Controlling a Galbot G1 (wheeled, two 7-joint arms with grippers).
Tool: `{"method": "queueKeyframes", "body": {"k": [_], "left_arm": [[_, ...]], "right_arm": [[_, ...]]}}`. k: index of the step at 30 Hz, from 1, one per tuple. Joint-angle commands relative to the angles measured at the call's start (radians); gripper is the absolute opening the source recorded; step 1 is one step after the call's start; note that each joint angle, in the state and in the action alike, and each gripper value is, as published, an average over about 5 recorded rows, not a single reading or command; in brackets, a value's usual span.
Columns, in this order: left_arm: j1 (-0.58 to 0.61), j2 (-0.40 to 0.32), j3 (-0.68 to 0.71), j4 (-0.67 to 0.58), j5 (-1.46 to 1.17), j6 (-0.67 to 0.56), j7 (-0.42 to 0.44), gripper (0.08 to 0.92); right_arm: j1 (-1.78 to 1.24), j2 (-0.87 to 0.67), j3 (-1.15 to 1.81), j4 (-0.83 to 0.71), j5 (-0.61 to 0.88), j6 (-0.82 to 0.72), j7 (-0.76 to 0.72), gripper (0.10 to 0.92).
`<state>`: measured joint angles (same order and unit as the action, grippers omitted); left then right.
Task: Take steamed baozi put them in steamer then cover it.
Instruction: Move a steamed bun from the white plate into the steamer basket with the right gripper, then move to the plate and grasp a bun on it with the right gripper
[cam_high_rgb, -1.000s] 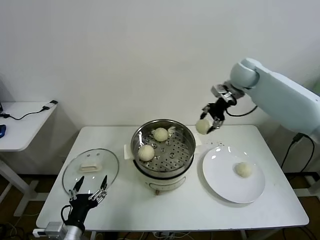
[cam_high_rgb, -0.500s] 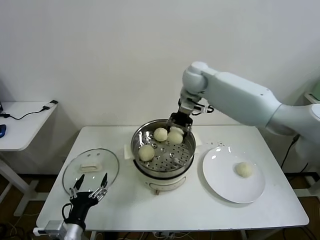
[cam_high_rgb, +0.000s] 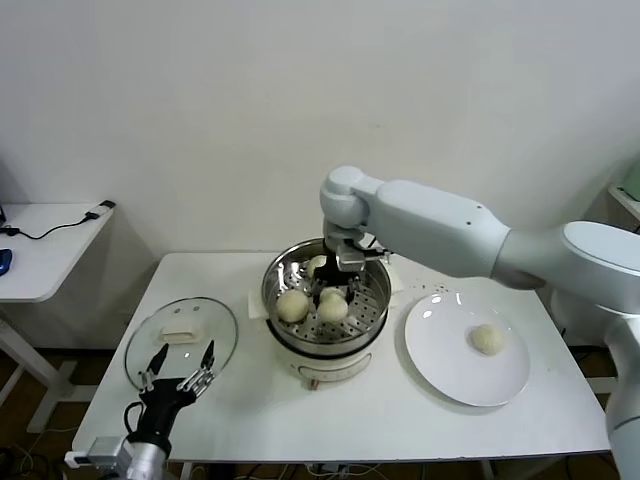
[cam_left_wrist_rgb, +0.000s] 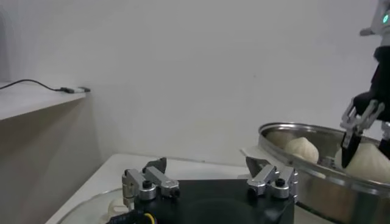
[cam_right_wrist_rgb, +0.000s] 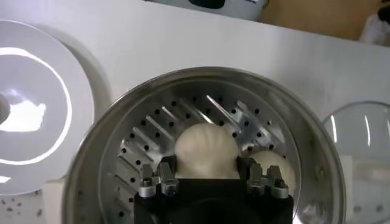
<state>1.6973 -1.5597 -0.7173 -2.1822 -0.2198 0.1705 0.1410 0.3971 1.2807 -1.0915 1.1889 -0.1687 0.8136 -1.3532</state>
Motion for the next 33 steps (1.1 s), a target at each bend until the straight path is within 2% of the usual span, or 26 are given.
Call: {"method": "queueKeyframes", "body": {"k": [1, 13, 19, 23, 29, 33], "left_arm": [[-0.006, 0.005, -0.005, 0.004, -0.011, 0.001, 0.0, 0.823], [-0.004, 0.004, -0.003, 0.007, -0.009, 0.001, -0.001, 0.823], [-0.007, 0.004, -0.002, 0.008, -0.008, 0.003, 0.0, 0.823], [-0.003, 0.006, 0.001, 0.007, -0.006, 0.005, 0.002, 0.823], [-0.001, 0.012, 0.008, -0.001, -0.005, 0.009, 0.003, 0.823], [-0.008, 0.014, 0.021, -0.005, -0.003, 0.016, 0.006, 0.823]], "right_arm": [[-0.046, 0.023, -0.023, 0.03, -0.044, 0.059, 0.018, 0.645], [-0.035, -0.01, -0.019, 0.049, -0.022, 0.05, 0.065, 0.649], [0.027, -0.113, 0.05, 0.098, 0.02, -0.093, 0.062, 0.771], [0.075, -0.222, 0.132, 0.122, 0.08, -0.303, 0.0, 0.818], [0.133, -0.398, 0.185, 0.098, 0.269, -0.831, -0.103, 0.823], [0.127, -0.512, 0.204, 0.093, 0.272, -1.1, -0.106, 0.823]]}}
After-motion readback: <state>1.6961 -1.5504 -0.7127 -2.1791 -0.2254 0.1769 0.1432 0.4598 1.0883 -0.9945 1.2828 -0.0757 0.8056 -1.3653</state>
